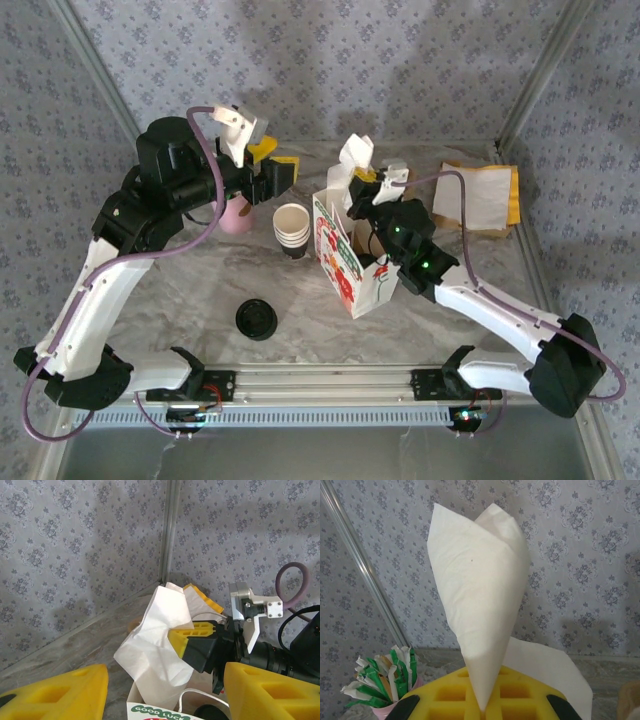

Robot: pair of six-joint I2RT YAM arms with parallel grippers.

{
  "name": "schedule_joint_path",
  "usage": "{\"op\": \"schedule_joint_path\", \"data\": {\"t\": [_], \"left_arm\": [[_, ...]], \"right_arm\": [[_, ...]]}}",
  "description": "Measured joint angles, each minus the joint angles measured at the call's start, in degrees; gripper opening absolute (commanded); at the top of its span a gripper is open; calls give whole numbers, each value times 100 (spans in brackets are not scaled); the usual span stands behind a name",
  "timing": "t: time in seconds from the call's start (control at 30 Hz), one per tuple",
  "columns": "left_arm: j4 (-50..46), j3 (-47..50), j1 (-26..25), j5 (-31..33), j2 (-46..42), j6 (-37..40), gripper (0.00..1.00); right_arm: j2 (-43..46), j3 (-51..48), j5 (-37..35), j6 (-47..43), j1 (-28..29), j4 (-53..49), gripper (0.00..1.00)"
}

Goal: Pack the takeout coffee

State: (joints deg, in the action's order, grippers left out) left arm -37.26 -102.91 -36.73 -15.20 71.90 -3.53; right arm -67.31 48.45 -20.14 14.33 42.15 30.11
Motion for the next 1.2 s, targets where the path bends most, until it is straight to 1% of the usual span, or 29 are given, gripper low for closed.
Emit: {"op": "schedule_joint_path", "data": {"t": [0.37, 0.57, 0.8, 1.17, 1.2], "left_arm": [[0, -2, 0, -63, 105, -20, 62], [2, -15, 0, -68, 138, -20, 62], [4, -72, 0, -109, 140, -39, 62], [13, -131, 0, -153, 184, -66, 62], [13, -131, 0, -157, 197, -66, 62]], "right_arm": [[496, -450, 111, 240, 0, 184, 0], [686, -450, 485, 243, 17, 111, 0], [846, -426, 1014, 160, 17, -315, 0], [876, -599, 1211, 177, -42, -461, 0], [870, -621, 1228, 184, -57, -452, 2]]}}
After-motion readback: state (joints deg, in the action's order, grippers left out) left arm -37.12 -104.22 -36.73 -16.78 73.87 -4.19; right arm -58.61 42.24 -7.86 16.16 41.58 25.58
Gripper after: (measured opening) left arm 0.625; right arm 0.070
